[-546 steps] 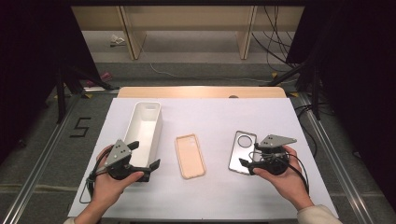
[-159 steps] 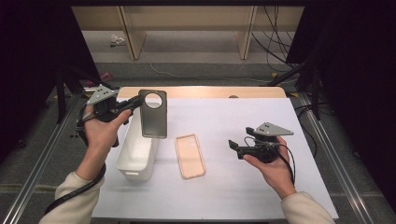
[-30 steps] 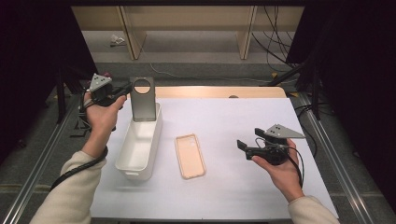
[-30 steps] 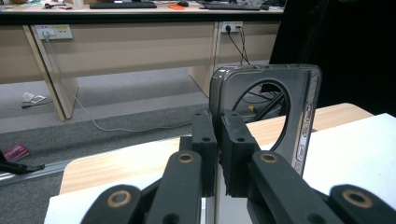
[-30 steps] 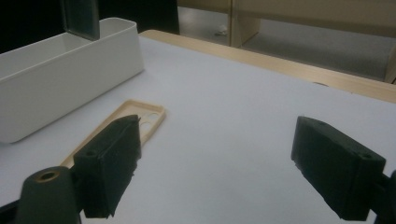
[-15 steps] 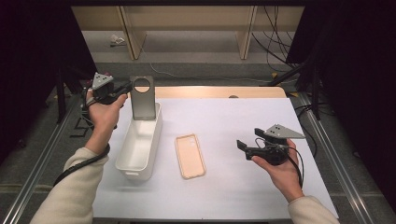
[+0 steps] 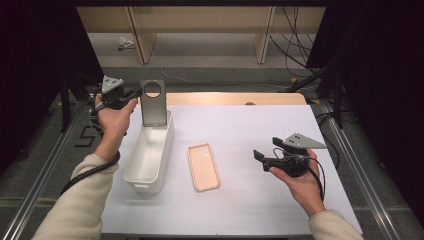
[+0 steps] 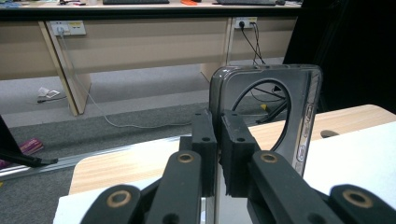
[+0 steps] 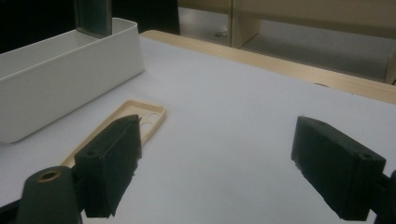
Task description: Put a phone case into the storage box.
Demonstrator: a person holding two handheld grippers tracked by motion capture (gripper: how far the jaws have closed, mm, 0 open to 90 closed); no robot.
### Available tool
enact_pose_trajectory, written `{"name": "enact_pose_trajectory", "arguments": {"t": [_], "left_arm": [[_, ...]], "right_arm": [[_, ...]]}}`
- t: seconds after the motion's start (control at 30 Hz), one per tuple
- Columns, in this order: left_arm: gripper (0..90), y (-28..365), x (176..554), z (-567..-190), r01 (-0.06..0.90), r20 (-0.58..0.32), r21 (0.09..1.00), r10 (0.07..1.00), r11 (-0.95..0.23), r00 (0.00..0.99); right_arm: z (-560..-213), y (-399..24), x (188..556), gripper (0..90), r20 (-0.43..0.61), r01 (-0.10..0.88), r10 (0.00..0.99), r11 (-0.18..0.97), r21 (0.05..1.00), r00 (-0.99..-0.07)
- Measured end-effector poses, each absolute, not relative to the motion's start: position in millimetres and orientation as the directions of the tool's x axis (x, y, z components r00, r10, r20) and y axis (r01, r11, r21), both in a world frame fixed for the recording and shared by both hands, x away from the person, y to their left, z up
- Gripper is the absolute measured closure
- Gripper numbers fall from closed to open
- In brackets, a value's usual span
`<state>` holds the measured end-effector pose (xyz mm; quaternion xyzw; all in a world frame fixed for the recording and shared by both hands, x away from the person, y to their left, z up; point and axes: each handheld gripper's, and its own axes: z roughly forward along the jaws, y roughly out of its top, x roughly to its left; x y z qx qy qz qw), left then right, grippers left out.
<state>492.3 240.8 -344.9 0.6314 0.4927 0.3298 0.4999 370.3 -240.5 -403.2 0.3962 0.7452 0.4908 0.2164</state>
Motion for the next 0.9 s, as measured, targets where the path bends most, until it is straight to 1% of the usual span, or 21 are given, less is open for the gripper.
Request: {"name": "enact_pose_trajectory", "arguments": {"t": [0.9], "left_arm": [[84.6, 243.0, 506.8, -348.7, 0.317, -0.078, 0.948, 0.96, -0.012, 0.268]], "right_arm": [[-404.0, -241.0, 370.6, 17.0, 0.067, 0.381, 0.806, 0.203, 0.902, -0.589]]}}
